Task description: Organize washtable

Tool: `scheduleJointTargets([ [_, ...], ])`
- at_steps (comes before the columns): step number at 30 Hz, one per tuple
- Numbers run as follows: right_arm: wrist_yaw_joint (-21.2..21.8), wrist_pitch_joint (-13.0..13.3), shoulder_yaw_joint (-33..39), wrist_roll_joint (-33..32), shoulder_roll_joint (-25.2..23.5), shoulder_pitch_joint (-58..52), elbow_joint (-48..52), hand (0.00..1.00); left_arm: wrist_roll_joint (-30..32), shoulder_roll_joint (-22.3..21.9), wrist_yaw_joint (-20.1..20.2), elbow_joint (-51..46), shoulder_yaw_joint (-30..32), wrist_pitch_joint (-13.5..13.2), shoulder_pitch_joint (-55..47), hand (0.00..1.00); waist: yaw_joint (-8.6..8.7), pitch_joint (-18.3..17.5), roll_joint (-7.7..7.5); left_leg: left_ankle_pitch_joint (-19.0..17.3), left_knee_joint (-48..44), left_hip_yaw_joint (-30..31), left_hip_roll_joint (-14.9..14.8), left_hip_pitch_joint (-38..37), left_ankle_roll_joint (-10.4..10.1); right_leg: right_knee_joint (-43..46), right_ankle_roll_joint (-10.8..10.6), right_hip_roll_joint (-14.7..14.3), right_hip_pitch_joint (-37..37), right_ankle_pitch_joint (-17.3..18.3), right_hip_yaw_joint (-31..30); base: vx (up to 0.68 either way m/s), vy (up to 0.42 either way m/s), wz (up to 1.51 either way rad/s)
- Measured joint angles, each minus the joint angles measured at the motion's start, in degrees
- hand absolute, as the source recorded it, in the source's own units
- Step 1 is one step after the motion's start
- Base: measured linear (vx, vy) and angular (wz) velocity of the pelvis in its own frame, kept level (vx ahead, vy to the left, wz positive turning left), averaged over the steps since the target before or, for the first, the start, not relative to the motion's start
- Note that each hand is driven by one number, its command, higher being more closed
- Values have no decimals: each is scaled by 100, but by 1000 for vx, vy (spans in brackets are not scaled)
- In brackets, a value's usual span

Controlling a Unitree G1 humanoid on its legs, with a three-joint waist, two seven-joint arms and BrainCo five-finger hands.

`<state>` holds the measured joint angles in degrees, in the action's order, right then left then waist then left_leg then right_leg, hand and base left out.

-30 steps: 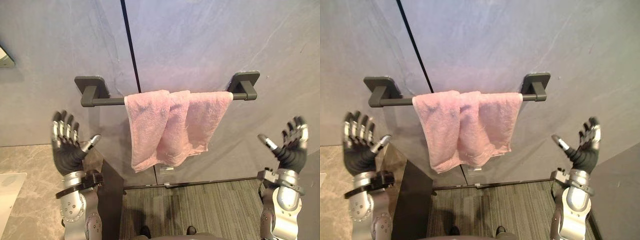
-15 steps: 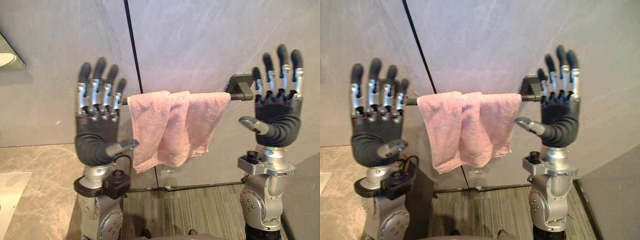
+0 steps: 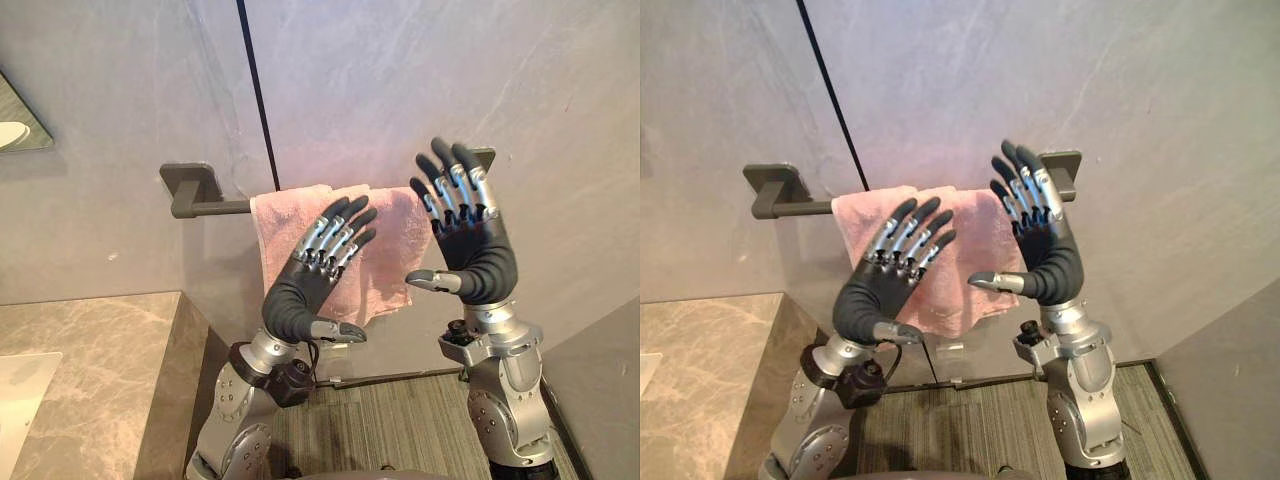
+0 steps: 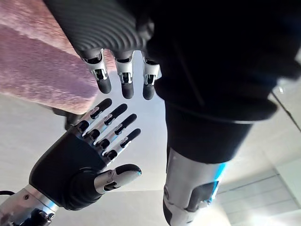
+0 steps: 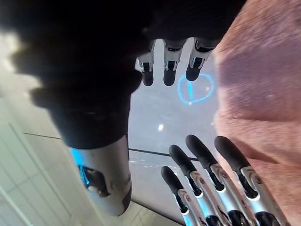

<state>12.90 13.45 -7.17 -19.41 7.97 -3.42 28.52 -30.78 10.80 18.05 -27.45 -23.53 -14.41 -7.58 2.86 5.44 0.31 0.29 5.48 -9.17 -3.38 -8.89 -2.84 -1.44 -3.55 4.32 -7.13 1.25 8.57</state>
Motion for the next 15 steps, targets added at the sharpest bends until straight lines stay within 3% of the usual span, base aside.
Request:
scheduleJointTargets([
  [12, 239, 7, 46, 391, 158, -125, -870, 0, 676, 75, 77, 1277, 187, 173, -19, 0, 121, -155, -26, -11, 0, -82, -8, 6, 15, 11, -5, -10, 56, -8, -89, -8, -4, -3],
  [15, 240, -156, 41, 603, 163, -180, -1345, 0, 867, 61, 64, 1431, 264, 176, -19, 0, 106, -158, -26, -11, 0, -73, -8, 15, 15, 11, -5, -10, 73, -8, -86, -38, -12, 1],
])
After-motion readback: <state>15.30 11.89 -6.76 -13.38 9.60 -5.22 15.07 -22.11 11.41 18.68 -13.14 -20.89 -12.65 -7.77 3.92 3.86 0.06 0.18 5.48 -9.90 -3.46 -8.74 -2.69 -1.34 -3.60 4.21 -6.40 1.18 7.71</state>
